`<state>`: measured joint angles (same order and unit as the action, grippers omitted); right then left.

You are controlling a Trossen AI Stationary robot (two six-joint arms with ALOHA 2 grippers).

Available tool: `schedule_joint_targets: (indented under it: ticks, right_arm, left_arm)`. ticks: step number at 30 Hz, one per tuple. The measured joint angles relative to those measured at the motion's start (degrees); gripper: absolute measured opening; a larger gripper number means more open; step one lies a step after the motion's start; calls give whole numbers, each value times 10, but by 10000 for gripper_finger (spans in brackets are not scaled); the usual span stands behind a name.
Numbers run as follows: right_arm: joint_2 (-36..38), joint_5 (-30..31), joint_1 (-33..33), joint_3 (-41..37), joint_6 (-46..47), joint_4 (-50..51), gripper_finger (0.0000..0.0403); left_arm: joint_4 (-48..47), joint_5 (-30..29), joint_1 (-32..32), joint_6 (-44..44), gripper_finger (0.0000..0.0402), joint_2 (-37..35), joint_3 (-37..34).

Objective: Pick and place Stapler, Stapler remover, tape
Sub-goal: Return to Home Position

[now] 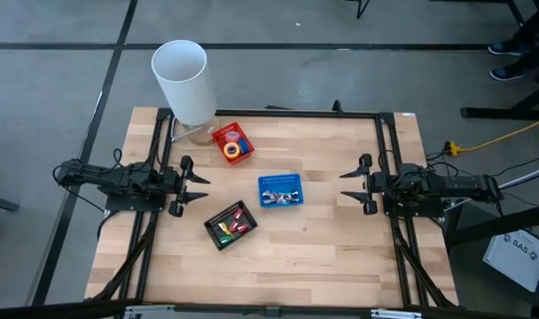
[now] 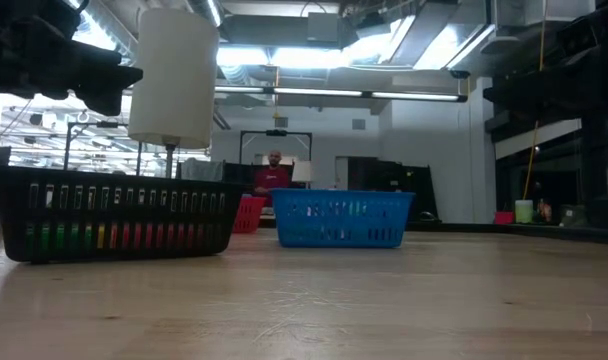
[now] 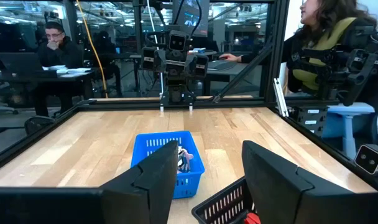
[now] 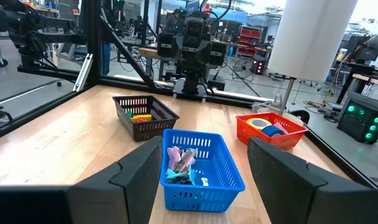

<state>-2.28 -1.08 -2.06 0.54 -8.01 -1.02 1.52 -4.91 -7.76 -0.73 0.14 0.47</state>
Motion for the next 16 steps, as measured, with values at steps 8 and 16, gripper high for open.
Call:
schedule_joint_targets:
  ticks: [8,16]
  right_arm:
    - [0,0,0,0,0,0,238]
    - [0,0,0,0,0,0,238]
  left_arm:
    - [0,0,0,0,175,0,0]
    - [0,0,0,0,176,0,0]
